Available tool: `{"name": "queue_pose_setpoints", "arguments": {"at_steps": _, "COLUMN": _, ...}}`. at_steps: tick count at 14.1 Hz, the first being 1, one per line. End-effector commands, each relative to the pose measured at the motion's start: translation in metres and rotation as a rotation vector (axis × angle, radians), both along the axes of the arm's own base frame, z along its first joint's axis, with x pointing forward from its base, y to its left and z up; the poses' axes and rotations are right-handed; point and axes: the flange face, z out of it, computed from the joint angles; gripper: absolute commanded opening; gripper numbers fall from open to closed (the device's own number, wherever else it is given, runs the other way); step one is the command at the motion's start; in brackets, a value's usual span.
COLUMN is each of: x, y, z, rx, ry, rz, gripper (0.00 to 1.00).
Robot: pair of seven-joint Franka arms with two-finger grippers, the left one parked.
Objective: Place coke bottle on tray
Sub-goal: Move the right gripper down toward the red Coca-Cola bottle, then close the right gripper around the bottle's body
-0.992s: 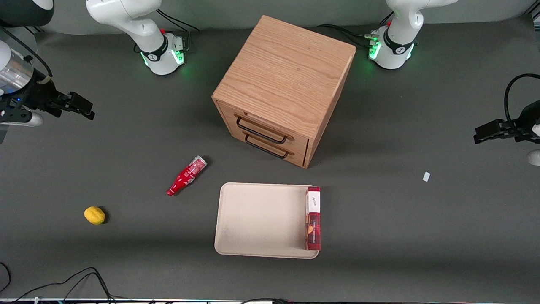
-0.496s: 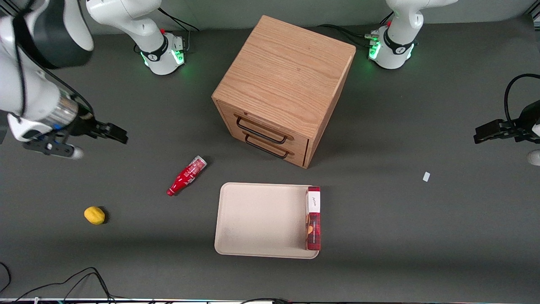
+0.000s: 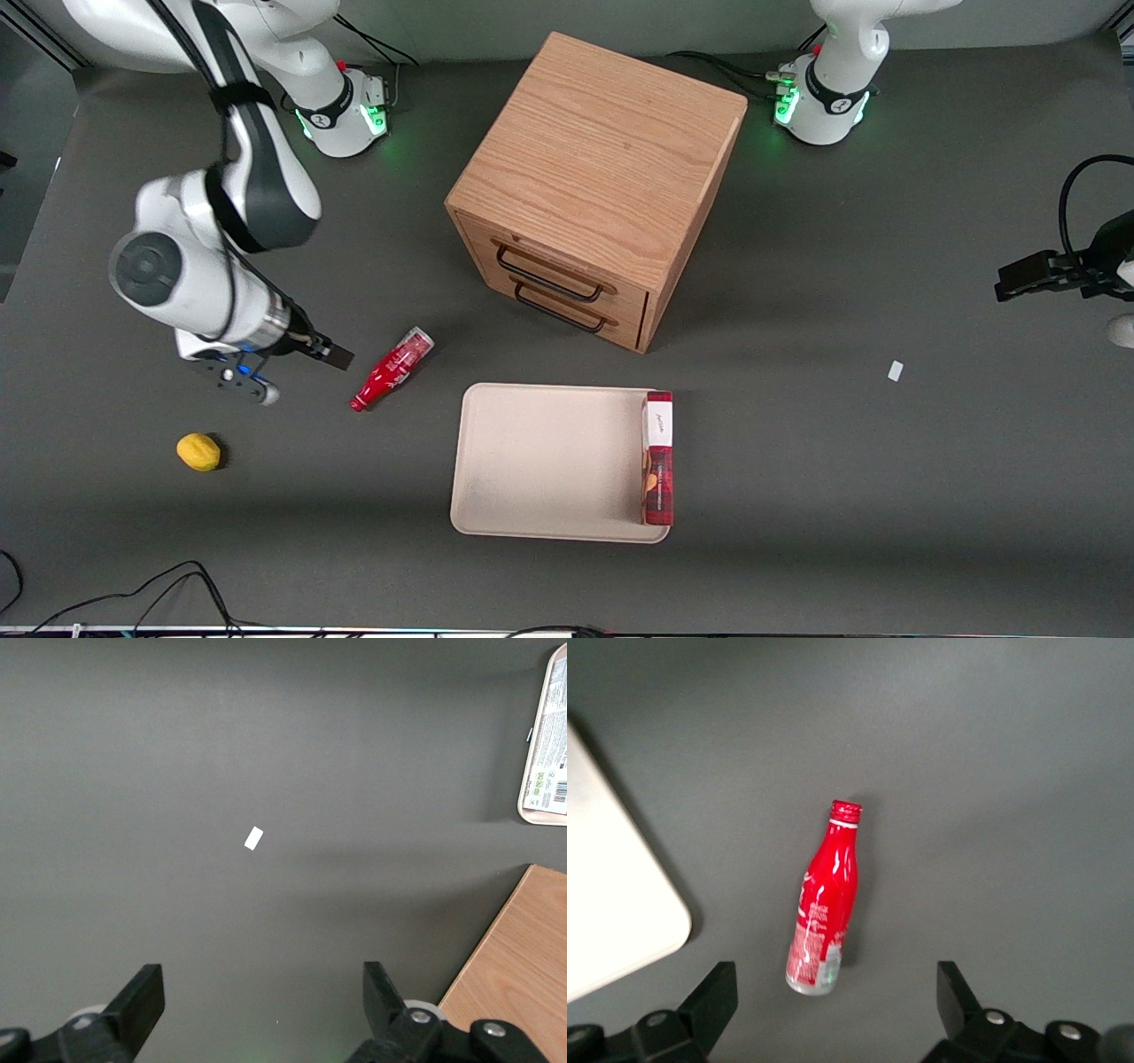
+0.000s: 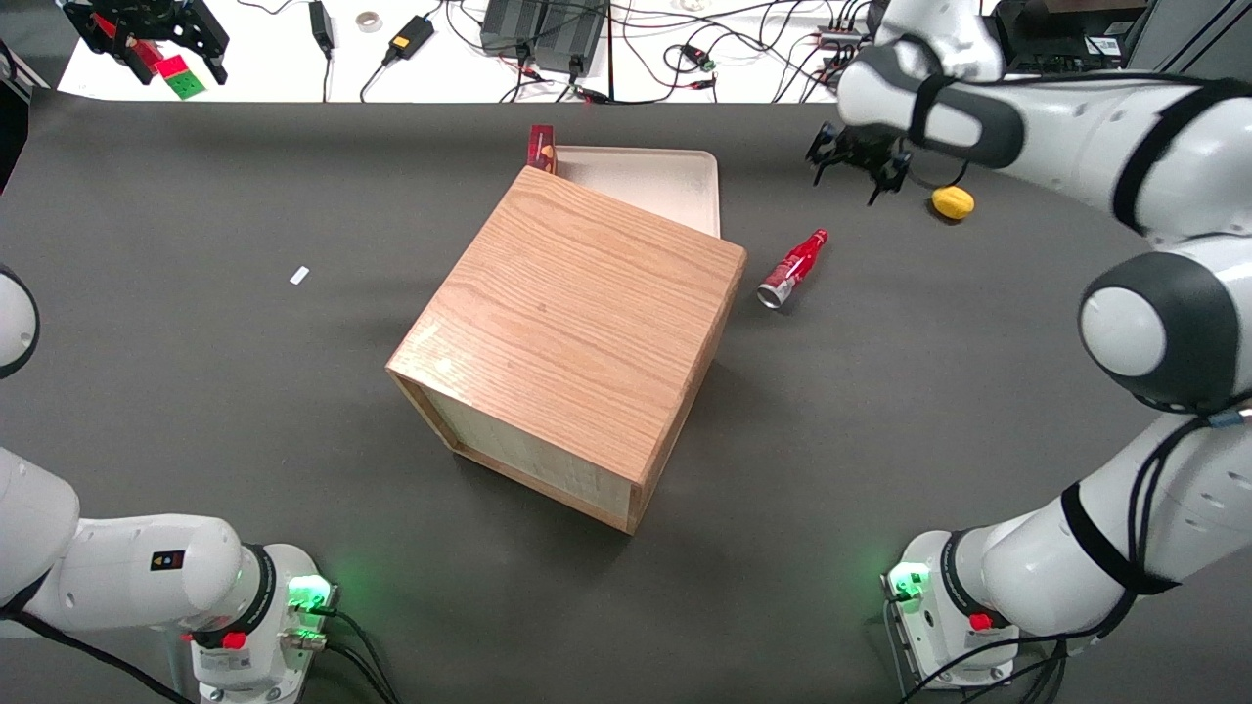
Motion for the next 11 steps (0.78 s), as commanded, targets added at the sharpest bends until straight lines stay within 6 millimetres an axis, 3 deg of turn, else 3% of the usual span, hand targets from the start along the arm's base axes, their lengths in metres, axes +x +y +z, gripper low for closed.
{"name": "queue_pose_setpoints", "arguments": {"at_steps": 1, "x": -0.013, "y": -0.003, "z": -0.051, "rx": 0.010, "ry": -0.034, "rz": -0.083, "gripper": 1.00}}
{"name": "queue_pose_setpoints", "arguments": {"at_steps": 5, "x": -0.020, "y": -0.003, "z": -0.106, "rx": 0.006, "ry": -0.073, "rz": -0.094, "gripper": 1.00}}
{"name": "queue_pose_setpoints", "arguments": {"at_steps": 11, "x": -0.026, "y": 0.015, "z": -0.143, "rx": 0.033, "ry": -0.110, "rz": -0.116, "gripper": 1.00}}
